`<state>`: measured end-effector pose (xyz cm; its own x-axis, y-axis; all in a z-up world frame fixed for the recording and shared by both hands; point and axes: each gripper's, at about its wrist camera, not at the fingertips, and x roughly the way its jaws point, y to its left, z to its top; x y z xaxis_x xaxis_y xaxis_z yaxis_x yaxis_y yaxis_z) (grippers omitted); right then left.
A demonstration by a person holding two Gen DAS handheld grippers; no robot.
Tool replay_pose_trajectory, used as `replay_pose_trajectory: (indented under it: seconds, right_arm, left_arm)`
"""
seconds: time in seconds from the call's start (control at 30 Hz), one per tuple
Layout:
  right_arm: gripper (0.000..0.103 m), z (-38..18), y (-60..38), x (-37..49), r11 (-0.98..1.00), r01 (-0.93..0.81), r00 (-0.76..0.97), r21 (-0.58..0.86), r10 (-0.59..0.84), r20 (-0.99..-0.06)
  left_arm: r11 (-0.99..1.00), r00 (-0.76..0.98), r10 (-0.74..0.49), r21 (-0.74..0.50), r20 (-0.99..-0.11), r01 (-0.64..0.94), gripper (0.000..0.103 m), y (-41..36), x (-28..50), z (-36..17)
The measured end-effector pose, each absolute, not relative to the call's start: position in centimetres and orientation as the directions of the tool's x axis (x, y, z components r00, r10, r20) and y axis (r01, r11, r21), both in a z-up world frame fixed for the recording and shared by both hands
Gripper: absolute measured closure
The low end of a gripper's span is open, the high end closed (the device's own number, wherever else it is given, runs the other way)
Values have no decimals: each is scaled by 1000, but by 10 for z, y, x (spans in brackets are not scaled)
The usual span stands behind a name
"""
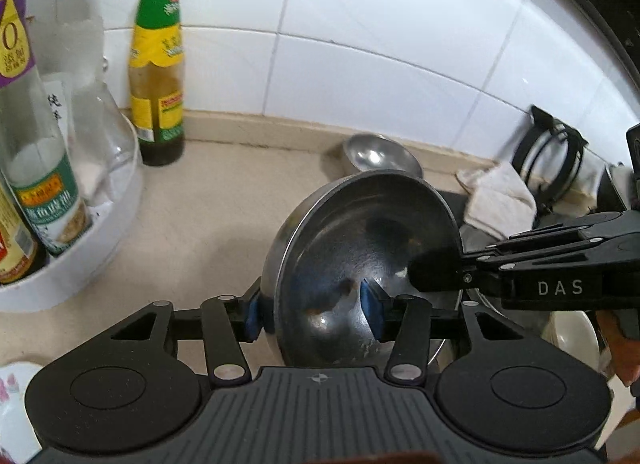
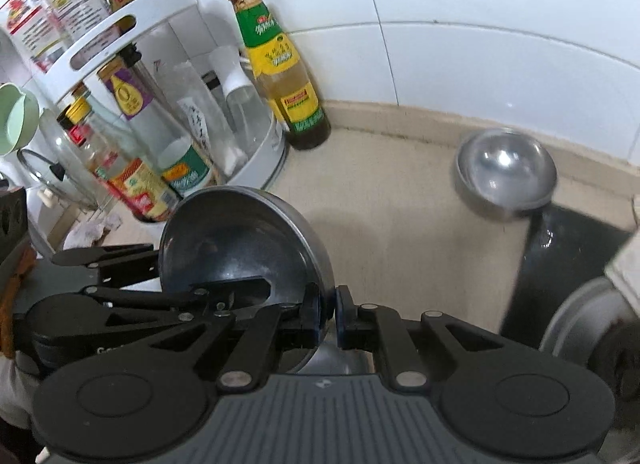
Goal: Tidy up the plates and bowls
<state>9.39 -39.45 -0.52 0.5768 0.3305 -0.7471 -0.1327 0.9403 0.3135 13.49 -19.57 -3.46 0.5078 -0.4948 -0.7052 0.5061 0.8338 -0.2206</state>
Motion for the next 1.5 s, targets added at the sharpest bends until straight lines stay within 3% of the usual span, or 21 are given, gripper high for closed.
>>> replay_pose_trajectory:
  seconds: [1.03,1.17,1.37,1.43,1.5]
  right_arm:
    - [91,-51,-406,68,936,-67,453,344,336,-826]
    - [85,-52,-404,70,947,-68,464,315,310,-830]
    - [71,-42,-414,69,954,-71,501,290,286,-817]
    - [71,-42,-419,70,949,-61,504,311,298,-811]
    - [71,-43,-419,71,946,-59,505,319,304,-808]
  left_arm:
    - [813,401,-483,-227,-778,537,42,-216,118,-72]
    - [811,394,-477,-220,-786,542,36,-220,120,-75]
    - [810,396,-489,-235,-777,538,36,-214,129,-67]
    - [807,408,-487,-220,-772,547,33,-215,130,-62]
    - [816,445,-463,-172,-766,553,17,-217,129,-58]
